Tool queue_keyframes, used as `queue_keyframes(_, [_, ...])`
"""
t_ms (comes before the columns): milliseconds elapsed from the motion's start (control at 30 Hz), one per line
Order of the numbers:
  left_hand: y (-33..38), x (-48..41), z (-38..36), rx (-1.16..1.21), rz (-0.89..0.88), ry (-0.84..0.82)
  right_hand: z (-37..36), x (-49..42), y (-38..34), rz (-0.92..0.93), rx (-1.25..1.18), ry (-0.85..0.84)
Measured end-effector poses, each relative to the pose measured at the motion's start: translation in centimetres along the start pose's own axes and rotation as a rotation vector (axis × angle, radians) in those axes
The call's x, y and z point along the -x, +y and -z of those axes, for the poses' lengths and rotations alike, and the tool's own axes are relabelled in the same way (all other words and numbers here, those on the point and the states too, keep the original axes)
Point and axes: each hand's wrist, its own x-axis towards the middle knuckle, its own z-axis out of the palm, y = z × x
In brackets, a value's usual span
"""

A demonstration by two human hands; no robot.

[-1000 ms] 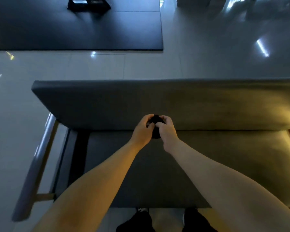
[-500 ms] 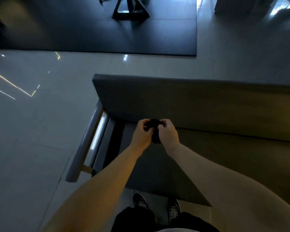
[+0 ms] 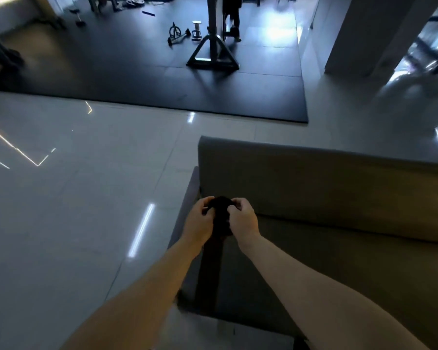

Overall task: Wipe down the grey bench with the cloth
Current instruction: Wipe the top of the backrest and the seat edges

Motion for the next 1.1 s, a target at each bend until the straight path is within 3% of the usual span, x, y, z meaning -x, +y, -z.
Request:
queue_keyframes(233, [-1.4,-2.6,21.7,-0.076,0.076,-0.035,-21.4,4.2,-3.9,-0.014,-0.079,0.016])
queue_keyframes(433, [-0.7,-7.1,32.1,0.016,0.078,-0.016,-32.0,2.8,-9.2,0.044,-0.107,0.054])
queue_keyframes(700, [0.4,-17.3,36.6,-0.074,0.136,-0.104,-39.0,-4.8,-11.6,0.027,-0.243,0.196])
queue_keyframes(933, [4.5,-30.7,37.4,-0.095,0.155,-0.224,-42.4,-15.2,-16.8,-0.001,-0.426,0.195])
queue_keyframes(1100, [9.4,-39.3,34.5,-0.125,0.136,-0.363,-40.8,-22.0,-22.2,0.029,-0.350,0.352])
